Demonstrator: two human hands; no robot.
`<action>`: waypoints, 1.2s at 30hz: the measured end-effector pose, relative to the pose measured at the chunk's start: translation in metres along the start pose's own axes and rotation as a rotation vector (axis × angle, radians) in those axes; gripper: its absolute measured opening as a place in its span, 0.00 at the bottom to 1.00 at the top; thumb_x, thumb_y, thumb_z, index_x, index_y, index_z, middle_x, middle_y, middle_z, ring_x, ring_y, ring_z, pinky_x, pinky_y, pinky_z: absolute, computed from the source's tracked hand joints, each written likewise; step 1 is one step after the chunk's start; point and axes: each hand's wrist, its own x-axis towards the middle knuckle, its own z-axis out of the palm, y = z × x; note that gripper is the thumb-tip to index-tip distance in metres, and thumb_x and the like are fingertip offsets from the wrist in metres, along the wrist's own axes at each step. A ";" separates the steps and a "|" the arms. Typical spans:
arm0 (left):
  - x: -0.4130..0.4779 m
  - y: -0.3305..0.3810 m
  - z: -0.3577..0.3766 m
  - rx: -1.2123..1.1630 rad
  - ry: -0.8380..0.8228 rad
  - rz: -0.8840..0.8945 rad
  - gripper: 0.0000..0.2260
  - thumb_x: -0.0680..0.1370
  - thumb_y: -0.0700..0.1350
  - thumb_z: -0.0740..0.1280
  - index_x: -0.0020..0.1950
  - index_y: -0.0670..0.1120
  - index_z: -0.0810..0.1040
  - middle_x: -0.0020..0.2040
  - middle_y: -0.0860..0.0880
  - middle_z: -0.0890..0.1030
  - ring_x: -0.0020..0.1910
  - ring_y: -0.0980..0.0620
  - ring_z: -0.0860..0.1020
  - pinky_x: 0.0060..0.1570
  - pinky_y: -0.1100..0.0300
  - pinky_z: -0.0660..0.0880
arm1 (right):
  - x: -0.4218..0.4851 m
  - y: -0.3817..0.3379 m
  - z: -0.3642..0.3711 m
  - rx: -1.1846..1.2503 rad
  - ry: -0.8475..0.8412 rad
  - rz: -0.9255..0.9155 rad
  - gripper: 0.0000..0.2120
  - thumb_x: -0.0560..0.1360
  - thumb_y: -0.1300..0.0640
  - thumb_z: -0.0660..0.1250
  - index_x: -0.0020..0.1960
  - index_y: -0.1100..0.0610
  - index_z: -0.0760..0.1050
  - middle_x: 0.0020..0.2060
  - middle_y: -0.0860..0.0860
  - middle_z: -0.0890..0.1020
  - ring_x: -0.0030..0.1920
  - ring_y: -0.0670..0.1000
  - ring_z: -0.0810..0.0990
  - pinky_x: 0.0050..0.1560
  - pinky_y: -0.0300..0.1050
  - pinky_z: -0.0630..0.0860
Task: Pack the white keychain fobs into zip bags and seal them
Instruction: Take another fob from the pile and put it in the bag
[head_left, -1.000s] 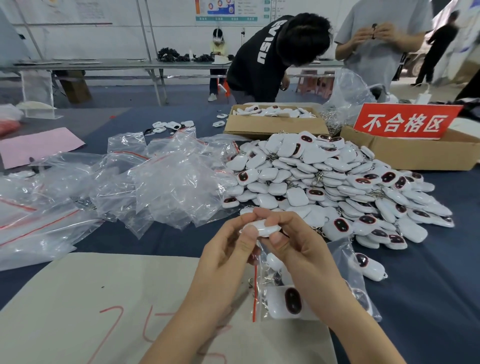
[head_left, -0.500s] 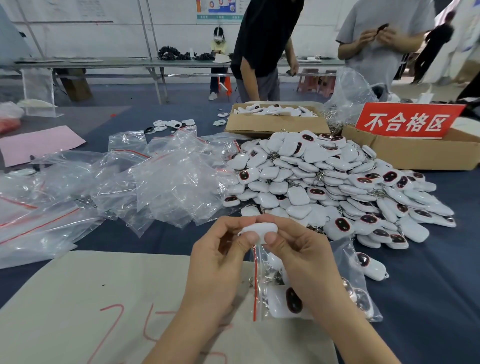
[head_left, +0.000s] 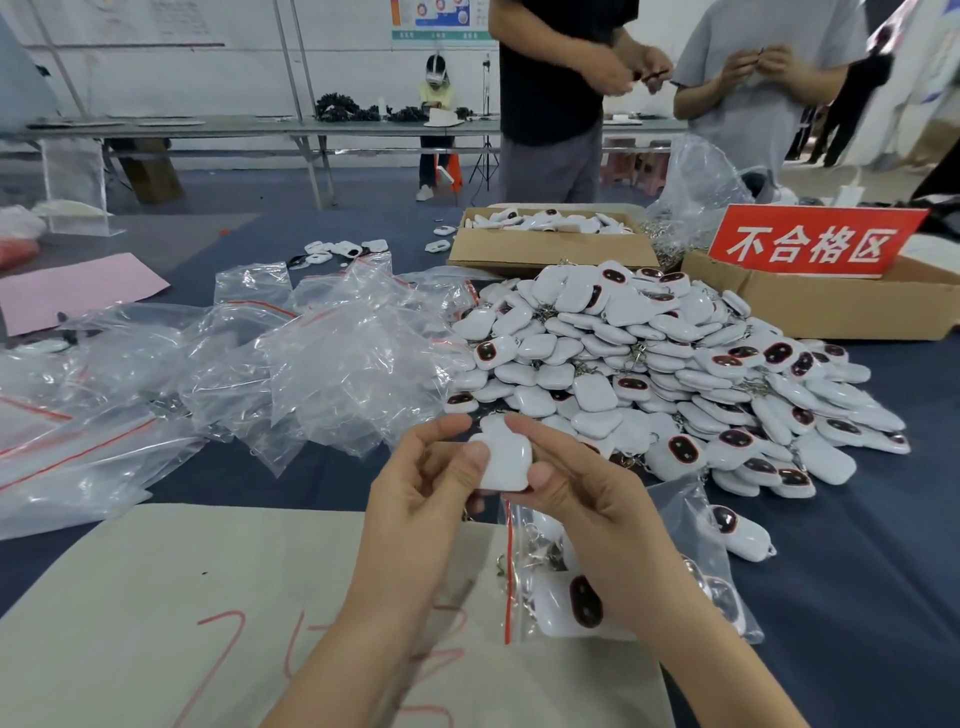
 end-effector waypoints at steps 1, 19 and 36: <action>0.001 0.001 0.000 -0.058 -0.009 -0.034 0.11 0.72 0.50 0.71 0.53 0.50 0.83 0.42 0.48 0.85 0.36 0.55 0.79 0.37 0.65 0.78 | 0.000 -0.001 0.000 -0.009 -0.004 -0.013 0.16 0.76 0.55 0.65 0.62 0.47 0.79 0.54 0.46 0.86 0.57 0.47 0.83 0.56 0.40 0.79; -0.020 0.005 0.015 0.164 -0.114 0.190 0.08 0.79 0.49 0.65 0.54 0.50 0.82 0.47 0.53 0.86 0.46 0.53 0.84 0.48 0.64 0.78 | -0.003 -0.008 0.005 0.019 0.162 -0.088 0.12 0.73 0.68 0.71 0.41 0.52 0.80 0.43 0.49 0.87 0.45 0.46 0.85 0.47 0.34 0.78; -0.003 -0.002 0.009 -0.060 -0.058 -0.084 0.18 0.73 0.51 0.68 0.61 0.47 0.81 0.47 0.46 0.85 0.41 0.53 0.81 0.43 0.62 0.79 | -0.001 0.002 0.006 -0.370 0.109 -0.200 0.18 0.73 0.65 0.74 0.46 0.42 0.78 0.59 0.38 0.80 0.60 0.46 0.81 0.59 0.35 0.75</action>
